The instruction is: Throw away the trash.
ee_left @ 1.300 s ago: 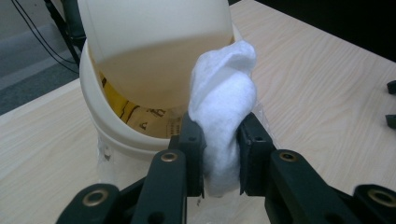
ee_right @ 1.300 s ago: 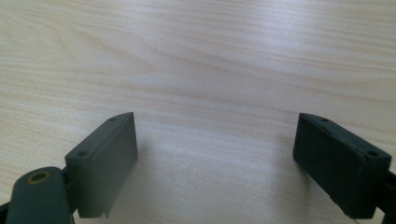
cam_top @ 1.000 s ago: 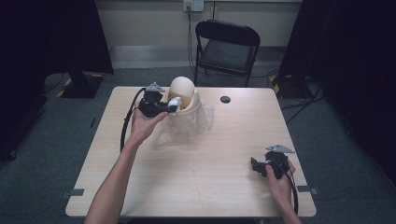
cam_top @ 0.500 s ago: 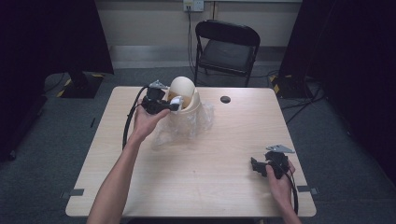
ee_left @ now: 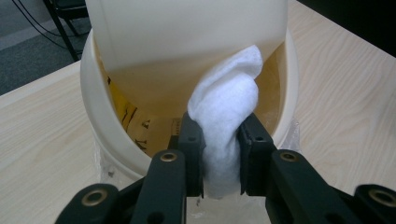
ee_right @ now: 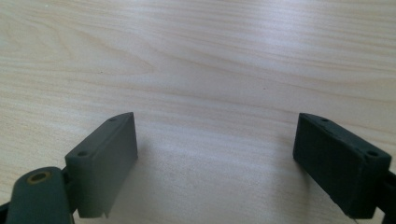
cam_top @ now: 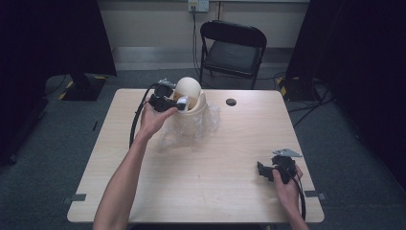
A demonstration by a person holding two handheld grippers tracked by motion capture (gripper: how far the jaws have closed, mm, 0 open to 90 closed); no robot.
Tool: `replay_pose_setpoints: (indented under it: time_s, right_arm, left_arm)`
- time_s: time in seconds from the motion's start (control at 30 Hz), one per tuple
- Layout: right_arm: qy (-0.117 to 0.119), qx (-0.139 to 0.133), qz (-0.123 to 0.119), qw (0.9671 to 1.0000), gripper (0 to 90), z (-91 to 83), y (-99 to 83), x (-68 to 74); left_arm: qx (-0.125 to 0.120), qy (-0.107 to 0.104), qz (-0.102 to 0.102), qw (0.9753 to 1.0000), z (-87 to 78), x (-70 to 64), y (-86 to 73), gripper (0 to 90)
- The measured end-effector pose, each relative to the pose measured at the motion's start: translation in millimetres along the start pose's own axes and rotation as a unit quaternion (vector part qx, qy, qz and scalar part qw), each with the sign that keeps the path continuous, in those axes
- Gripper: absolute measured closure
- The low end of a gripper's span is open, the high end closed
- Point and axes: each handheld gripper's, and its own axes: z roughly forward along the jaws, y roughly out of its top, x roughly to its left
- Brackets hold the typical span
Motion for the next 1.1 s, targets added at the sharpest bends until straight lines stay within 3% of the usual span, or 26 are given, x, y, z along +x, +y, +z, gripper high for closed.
replay_pose_setpoints:
  time_s: [0.13,0.2,0.47,0.53,0.63,0.73,0.83,0.93,1.03,1.1]
  right_arm:
    - [-0.001,0.0,-0.001,1.0,12.9,0.0,0.0,-0.1]
    - [-0.001,0.0,-0.001,1.0,13.0,0.0,0.0,-0.1]
    - [-0.001,0.0,-0.001,1.0,13.0,0.0,0.0,-0.1]
    - [0.0,0.0,-0.001,1.0,13.0,0.0,0.0,-0.1]
    - [0.0,0.0,0.0,1.0,13.0,0.0,0.0,0.0]
    - [0.0,0.0,-0.001,1.0,13.0,0.0,-0.1,0.0]
    - [0.0,0.0,-0.001,1.0,13.0,0.0,-0.1,0.0]
    - [0.0,0.0,-0.001,1.0,13.0,-0.2,-0.2,0.0]
    - [0.0,0.0,-0.002,1.0,13.0,-0.1,-0.2,-0.1]
    - [0.0,0.0,-0.001,1.0,13.0,-0.2,-0.2,0.0]
  left_arm:
    - [0.014,0.003,-0.002,0.9999,1.3,0.7,3.4,74.7]
    - [0.012,0.0,-0.018,0.9998,4.4,1.7,3.8,74.7]
    - [0.027,0.008,-0.013,0.9995,9.5,3.6,9.0,74.6]
    - [0.038,0.025,-0.002,0.999,12.4,0.7,11.3,74.6]
    - [0.046,0.028,-0.009,0.9985,17.0,0.1,13.6,74.6]
    - [0.063,0.034,-0.002,0.9974,28.4,-2.2,11.0,74.2]
    - [0.057,0.026,-0.014,0.9979,35.2,-1.6,9.1,73.7]
    - [0.057,0.026,-0.013,0.9979,36.0,-2.4,9.8,69.8]
    - [0.055,0.02,-0.024,0.998,35.7,-0.1,11.2,64.2]
    - [0.055,0.027,-0.03,0.9977,35.0,-1.8,13.3,56.3]
